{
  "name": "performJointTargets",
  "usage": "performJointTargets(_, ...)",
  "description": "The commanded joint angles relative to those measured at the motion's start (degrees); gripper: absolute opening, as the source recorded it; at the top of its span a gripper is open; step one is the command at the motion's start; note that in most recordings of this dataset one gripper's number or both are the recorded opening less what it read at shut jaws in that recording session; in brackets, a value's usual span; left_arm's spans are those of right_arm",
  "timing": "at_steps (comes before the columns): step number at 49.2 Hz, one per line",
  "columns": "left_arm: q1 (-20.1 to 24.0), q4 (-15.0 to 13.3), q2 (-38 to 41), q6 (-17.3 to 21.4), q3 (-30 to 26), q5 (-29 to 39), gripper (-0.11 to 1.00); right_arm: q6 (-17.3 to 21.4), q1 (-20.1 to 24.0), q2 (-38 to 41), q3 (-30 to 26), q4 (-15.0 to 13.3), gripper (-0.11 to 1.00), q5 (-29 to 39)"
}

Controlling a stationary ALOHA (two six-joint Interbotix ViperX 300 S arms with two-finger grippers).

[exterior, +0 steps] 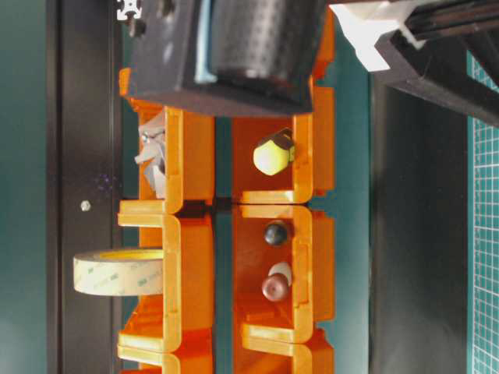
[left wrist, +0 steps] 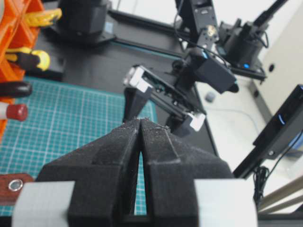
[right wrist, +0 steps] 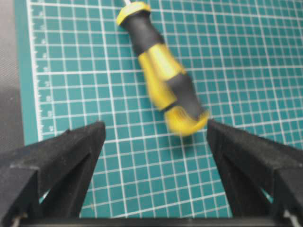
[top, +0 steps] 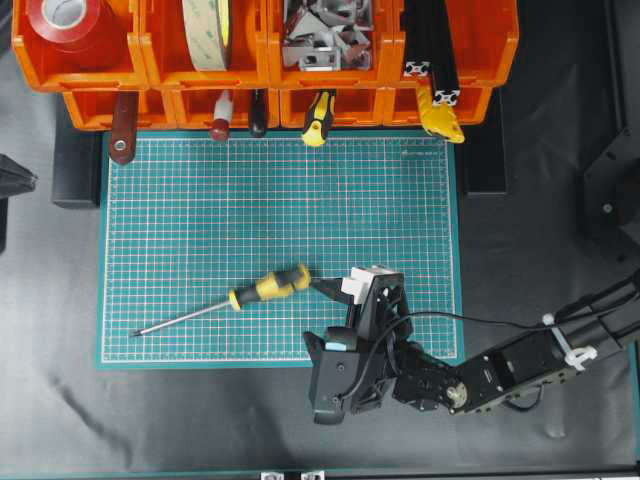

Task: Pick screwdriver from container rack with right arm.

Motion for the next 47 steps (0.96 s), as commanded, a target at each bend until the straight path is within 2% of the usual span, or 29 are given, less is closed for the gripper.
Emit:
performJointTargets(1, -0.09, 0.09, 0.26, -0.26, -1.05, -0.26, 0.00, 0.18, 0.00, -2.55, -0.18, -0.26, 0.85, 0.88)
performJointTargets(10, -0.09, 0.18, 0.09, -0.18, -1.14, -0.26, 0.00, 0.18, 0.00, -5.80, 0.62, -0.35, 0.85, 3.78)
performJointTargets(22, -0.09, 0.09, 0.00, 0.00, -1.14, 0.97, 0.00, 0.09, 0.79, -14.24, 2.99, -0.44, 0.85, 7.91)
performJointTargets(35, -0.09, 0.18, -0.53, 0.35, -1.49, 3.34, 0.00, 0.26, 2.90, -24.70, 8.96, -0.88, 0.85, 8.88)
performJointTargets(47, 0.09, 0.44, -1.93, 0.53, -2.02, 5.10, 0.00, -0.26, 2.81, -33.49, 14.24, -1.85, 0.85, 7.91)
